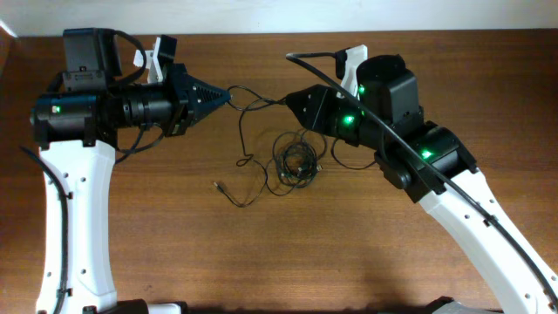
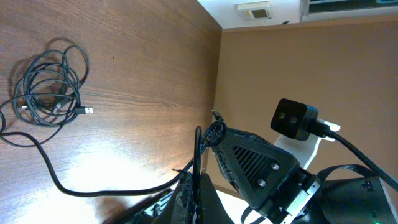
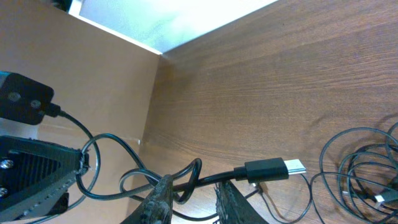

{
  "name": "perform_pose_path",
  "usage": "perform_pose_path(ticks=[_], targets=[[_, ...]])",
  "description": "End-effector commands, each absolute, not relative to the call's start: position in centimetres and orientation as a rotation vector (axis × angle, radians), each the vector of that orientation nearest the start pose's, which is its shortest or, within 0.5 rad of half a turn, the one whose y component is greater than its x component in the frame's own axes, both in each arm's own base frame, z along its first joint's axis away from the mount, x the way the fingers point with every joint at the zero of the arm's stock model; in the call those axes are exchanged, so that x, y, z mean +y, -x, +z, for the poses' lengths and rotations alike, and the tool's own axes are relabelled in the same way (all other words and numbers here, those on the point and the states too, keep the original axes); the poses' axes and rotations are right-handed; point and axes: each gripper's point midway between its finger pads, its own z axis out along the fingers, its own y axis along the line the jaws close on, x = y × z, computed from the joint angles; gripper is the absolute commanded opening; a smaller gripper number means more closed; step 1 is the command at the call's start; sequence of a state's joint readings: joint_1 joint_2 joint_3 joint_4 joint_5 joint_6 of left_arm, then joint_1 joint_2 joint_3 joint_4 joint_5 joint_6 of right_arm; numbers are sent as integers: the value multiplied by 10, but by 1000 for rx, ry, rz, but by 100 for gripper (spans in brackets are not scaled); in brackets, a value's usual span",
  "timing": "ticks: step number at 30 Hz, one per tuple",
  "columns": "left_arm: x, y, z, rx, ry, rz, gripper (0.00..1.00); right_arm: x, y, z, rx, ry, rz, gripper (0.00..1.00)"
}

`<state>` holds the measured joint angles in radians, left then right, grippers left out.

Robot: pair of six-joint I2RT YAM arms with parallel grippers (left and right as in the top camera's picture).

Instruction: Untangle cables

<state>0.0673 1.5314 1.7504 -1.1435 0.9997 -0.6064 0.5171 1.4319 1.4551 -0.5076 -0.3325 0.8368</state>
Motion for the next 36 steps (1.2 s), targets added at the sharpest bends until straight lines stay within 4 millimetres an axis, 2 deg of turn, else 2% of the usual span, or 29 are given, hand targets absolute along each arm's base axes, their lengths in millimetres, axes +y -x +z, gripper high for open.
perform_pose_path(ticks=[1,16,19,23,29,32,36], targets=[[-125,-341,362,2389,328,-1497,0,267,-352,336,2222,-138,1142,24],[-125,-338,360,2405,347,-1501,0,269,-357,347,2177,-160,1180,22],[-125,-338,360,2406,347,-1501,0,269,-357,348,2170,-158,1183,9],[-125,-338,360,2405,347,-1501,0,270,-358,350,2162,-156,1186,4],[-125,-338,360,2403,333,-1495,0,269,-358,350,2163,-155,1184,4],[-120,-341,357,2405,336,-1449,0,267,-359,346,2170,-149,1154,4],[-113,-342,355,2378,199,-1383,0,258,-362,336,2182,-75,1022,4]])
